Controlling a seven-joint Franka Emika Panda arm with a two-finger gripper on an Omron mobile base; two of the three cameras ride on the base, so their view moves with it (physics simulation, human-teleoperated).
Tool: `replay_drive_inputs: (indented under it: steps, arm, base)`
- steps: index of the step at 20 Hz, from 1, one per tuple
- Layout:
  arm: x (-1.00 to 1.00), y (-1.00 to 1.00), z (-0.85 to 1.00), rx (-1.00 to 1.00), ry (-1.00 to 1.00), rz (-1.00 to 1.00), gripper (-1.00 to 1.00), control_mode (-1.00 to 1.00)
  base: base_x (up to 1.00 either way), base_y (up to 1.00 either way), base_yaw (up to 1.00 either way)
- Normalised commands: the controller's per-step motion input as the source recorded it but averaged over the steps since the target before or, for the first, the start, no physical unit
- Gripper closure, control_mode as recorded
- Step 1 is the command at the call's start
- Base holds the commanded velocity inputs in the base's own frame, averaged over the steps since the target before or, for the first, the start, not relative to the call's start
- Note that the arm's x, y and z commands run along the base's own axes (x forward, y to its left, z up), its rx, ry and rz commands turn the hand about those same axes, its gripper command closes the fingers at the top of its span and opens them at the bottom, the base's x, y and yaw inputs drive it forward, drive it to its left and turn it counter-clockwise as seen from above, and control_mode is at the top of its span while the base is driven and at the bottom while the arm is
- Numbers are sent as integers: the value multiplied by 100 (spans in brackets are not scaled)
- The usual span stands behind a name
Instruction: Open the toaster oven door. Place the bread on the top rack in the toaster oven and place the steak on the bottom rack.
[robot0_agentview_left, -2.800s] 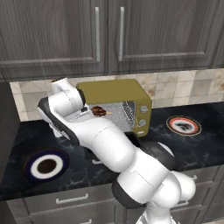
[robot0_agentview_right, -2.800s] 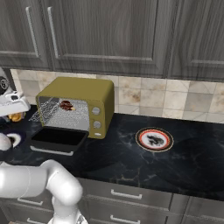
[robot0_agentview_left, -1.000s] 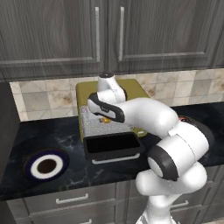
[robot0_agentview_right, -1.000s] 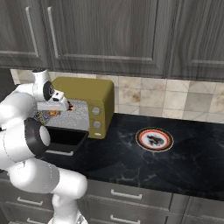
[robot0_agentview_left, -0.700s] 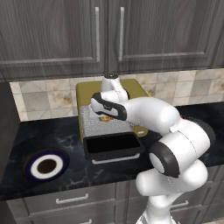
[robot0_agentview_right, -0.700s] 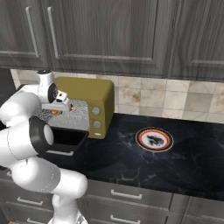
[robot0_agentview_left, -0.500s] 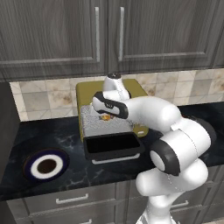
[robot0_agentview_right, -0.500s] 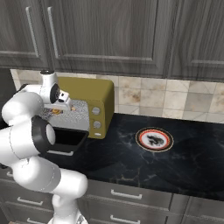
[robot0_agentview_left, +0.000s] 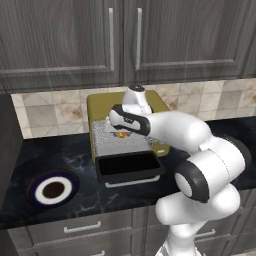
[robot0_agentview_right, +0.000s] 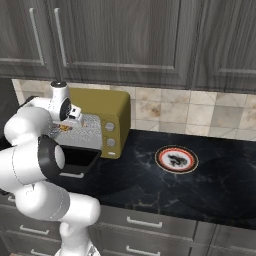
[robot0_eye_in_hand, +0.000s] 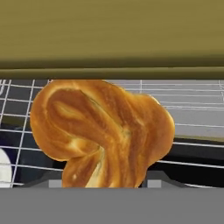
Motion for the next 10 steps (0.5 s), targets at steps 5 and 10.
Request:
replay_drive_inputs:
  steps: [5, 10]
  arm:
    - [-4, -12, -12, 0, -3, 0, -100, -100]
    - [-7, -14, 3, 0, 0, 0, -100, -100]
  base:
    - [0, 0, 0]
    - [0, 0, 0]
